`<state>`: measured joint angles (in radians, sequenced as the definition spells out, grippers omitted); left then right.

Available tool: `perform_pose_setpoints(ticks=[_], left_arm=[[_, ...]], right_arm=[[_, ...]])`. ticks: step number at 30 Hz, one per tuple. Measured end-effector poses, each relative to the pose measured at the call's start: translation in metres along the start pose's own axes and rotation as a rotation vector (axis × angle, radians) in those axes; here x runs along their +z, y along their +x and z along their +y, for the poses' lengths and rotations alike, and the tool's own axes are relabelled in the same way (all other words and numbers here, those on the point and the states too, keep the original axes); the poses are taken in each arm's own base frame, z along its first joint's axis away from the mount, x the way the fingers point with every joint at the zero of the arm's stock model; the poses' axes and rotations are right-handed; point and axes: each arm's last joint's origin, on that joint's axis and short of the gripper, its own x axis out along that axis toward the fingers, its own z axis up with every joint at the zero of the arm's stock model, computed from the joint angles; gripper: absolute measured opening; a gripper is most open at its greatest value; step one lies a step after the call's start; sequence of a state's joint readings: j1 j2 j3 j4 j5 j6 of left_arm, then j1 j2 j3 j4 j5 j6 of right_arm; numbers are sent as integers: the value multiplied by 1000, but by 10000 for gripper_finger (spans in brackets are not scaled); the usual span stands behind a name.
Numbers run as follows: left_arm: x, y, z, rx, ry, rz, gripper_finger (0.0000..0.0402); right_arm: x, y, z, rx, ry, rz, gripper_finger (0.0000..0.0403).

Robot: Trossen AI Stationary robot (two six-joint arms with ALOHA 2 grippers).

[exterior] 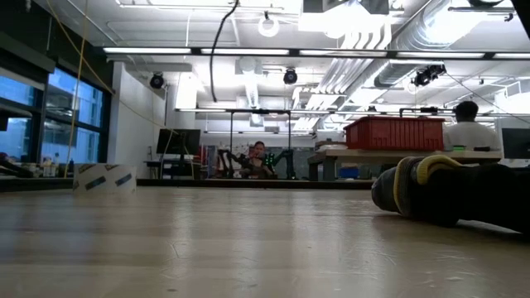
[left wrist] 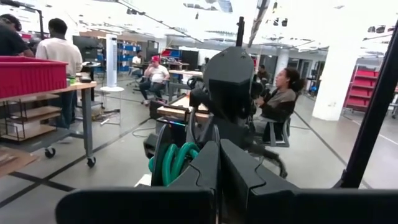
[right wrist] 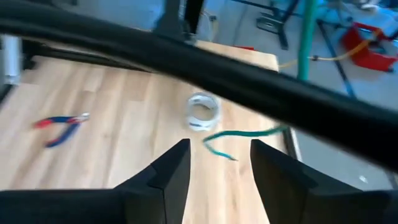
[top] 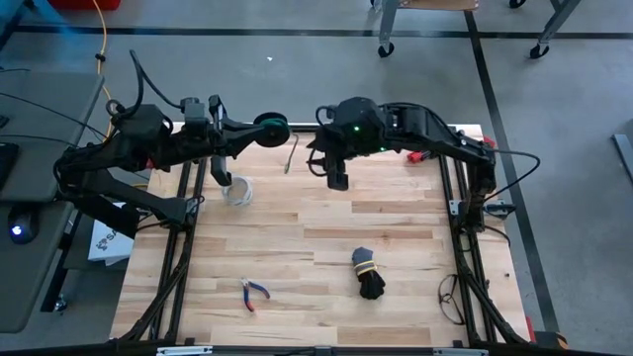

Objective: Coil cords
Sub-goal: Coil the green wire on the spool

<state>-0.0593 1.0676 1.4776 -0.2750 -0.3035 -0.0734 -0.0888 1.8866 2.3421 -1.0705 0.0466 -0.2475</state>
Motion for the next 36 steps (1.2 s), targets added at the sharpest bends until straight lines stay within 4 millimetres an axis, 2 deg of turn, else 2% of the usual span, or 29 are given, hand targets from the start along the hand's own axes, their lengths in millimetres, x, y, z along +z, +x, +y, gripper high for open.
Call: perform_pose_setpoints(ticks=[8, 11, 15, 29, 32, 36], left_arm=[[1, 0, 0, -7, -6, -11, 0], [1, 0, 0, -7, -6, -11, 0], [1, 0, 0, -7, -6, -11, 0], [3, 1, -1, -10, -12, -32, 0], [3, 1, -1, -10, -12, -32, 0], [3, 1, -1, -10, -12, -33, 0]], right_arm=[[-4, 5, -37, -93, 60, -42, 162], [-5, 4, -45, -33, 101, -80, 162], [-5, 5, -45, 81, 128, -100, 162], [-4, 15, -47, 31, 44, -111, 159], [-4, 15, -47, 33, 45, -106, 128], [-5, 15, -47, 34, 46, -101, 36]])
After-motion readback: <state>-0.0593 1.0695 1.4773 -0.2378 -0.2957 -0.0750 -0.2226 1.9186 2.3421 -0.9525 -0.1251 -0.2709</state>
